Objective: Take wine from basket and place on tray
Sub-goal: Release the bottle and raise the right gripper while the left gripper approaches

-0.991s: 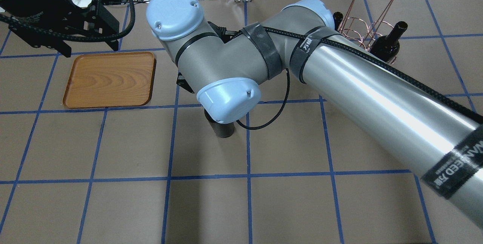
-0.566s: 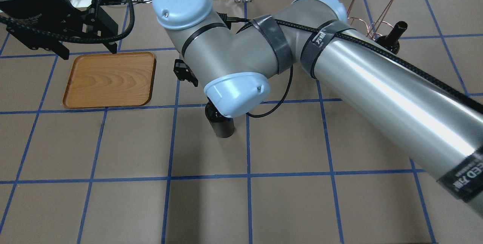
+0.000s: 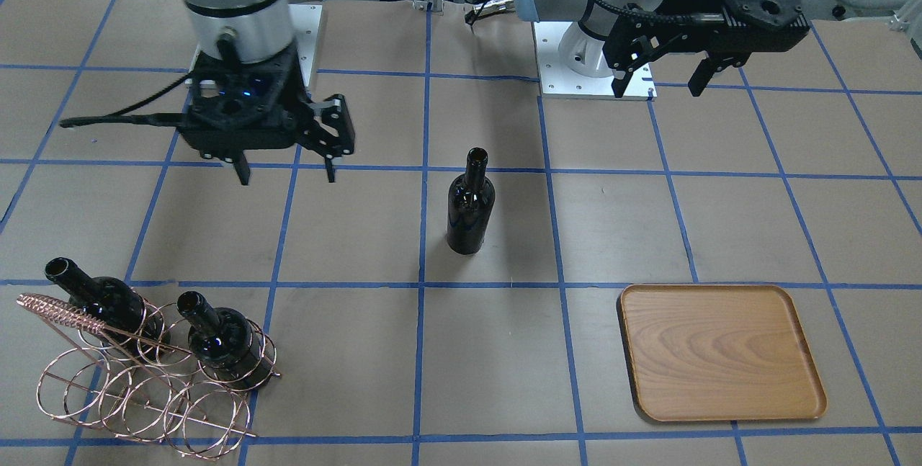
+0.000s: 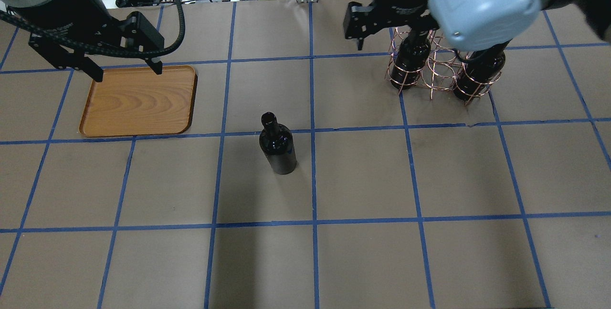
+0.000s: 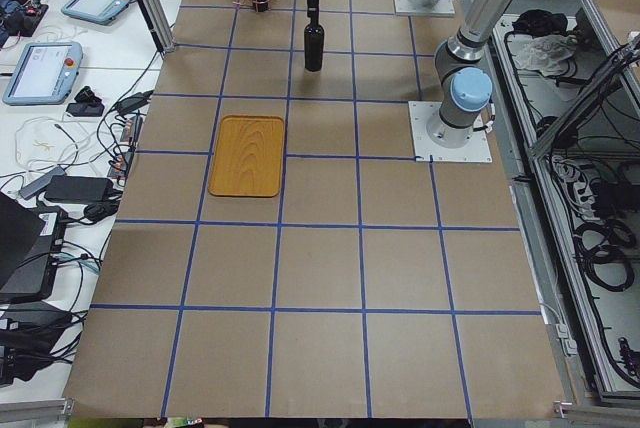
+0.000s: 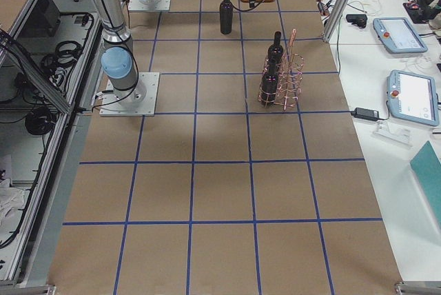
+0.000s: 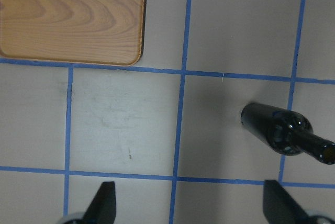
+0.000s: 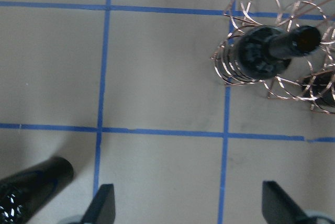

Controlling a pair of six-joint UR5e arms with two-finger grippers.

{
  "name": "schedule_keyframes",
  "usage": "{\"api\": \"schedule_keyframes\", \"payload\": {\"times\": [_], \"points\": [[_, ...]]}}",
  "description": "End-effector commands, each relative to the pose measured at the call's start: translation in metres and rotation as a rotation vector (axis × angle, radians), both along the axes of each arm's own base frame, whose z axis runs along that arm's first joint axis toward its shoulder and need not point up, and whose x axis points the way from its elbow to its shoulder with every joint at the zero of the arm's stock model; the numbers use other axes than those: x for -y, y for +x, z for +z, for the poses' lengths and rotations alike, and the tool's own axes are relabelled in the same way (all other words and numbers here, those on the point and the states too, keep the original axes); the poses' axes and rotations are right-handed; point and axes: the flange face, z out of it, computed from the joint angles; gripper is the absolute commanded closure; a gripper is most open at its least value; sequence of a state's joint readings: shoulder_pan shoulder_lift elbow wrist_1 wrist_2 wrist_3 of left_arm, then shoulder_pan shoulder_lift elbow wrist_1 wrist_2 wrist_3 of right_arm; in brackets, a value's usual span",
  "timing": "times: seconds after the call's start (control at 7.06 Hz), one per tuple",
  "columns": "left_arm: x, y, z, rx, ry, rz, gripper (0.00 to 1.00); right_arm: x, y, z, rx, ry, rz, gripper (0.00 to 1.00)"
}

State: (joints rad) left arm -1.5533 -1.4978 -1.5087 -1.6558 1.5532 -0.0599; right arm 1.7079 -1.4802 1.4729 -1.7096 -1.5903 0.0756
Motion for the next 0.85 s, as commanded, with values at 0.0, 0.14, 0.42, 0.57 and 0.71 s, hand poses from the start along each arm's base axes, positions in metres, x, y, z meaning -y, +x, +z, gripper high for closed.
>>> {"api": "schedule_keyframes", "payload": {"times": [0.0, 0.14, 0.42, 0.57, 0.71], "points": [[0.008, -0.065, -0.026, -0.002, 0.013, -0.054, 0.0, -0.059, -0.038, 0.053, -0.02, 0.023, -0.004, 0.0], [0.008, -0.096, -0.043, 0.001, 0.042, -0.094, 0.0, -0.061, -0.038, 0.051, -0.017, 0.034, -0.006, 0.0], [0.007, -0.15, -0.079, 0.01, 0.092, -0.131, 0.0, -0.061, -0.042, 0.027, -0.023, 0.082, -0.007, 0.0], [0.01, -0.154, -0.09, 0.006, 0.112, -0.129, 0.0, -0.062, -0.043, 0.029, -0.026, 0.079, -0.009, 0.0], [0.011, -0.156, -0.108, 0.015, 0.146, -0.129, 0.0, -0.067, -0.041, 0.03, -0.024, 0.078, -0.008, 0.0]]}}
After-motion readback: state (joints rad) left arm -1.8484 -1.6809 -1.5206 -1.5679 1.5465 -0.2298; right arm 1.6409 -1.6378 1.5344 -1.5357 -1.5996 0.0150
